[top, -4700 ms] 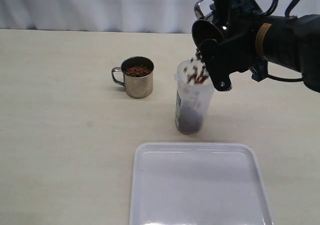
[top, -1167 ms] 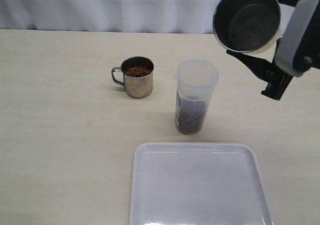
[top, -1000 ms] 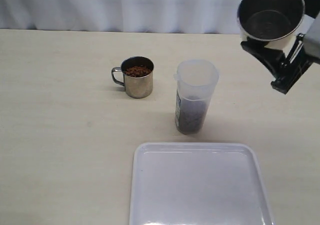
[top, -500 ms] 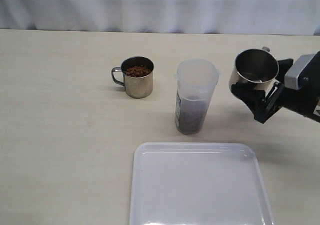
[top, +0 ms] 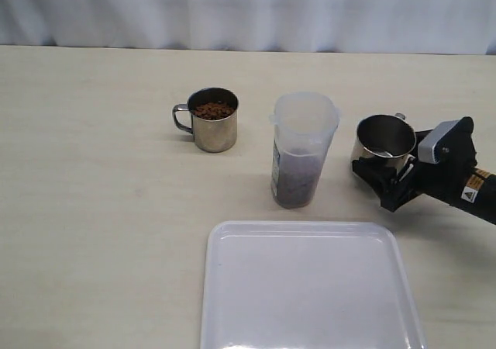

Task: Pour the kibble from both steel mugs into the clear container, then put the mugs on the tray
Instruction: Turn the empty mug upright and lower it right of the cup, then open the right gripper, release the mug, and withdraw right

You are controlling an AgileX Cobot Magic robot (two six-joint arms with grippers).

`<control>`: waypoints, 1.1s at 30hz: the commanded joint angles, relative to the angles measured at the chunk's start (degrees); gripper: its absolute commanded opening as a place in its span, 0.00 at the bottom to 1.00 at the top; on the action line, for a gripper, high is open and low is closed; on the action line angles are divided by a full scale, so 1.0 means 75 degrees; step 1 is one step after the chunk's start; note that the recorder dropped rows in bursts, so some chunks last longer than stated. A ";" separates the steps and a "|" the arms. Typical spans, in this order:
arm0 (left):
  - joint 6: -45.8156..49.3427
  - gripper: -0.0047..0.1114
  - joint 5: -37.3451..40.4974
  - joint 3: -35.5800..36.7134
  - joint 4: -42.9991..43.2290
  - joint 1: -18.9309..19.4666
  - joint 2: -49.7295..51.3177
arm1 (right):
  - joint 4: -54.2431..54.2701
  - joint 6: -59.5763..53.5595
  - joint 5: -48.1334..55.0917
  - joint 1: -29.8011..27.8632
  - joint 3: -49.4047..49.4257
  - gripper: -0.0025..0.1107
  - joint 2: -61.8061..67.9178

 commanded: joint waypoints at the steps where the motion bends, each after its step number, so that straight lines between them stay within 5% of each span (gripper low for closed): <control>1: -0.0021 0.04 -0.0110 0.0027 -0.0017 0.0035 -0.0026 | -0.0058 0.0034 0.0125 0.0005 -0.0027 0.43 -0.0003; 6: -0.0021 0.04 -0.0110 0.0027 -0.0017 0.0035 -0.0026 | -0.0058 0.0246 0.0242 0.0005 -0.0027 0.64 -0.0003; 11: -0.0021 0.04 -0.0110 0.0027 -0.0017 0.0035 -0.0026 | -0.0058 0.0322 0.0196 0.0005 0.0015 0.73 -0.0020; 29: -0.0021 0.04 -0.0110 0.0027 -0.0017 0.0035 -0.0026 | 0.1733 0.0414 -0.0098 -0.0022 0.2320 0.74 -0.4081; 33: -0.0021 0.04 -0.0110 0.0027 -0.0017 0.0035 -0.0026 | 0.3272 0.1801 -0.0066 -0.0003 0.3326 0.62 -0.5667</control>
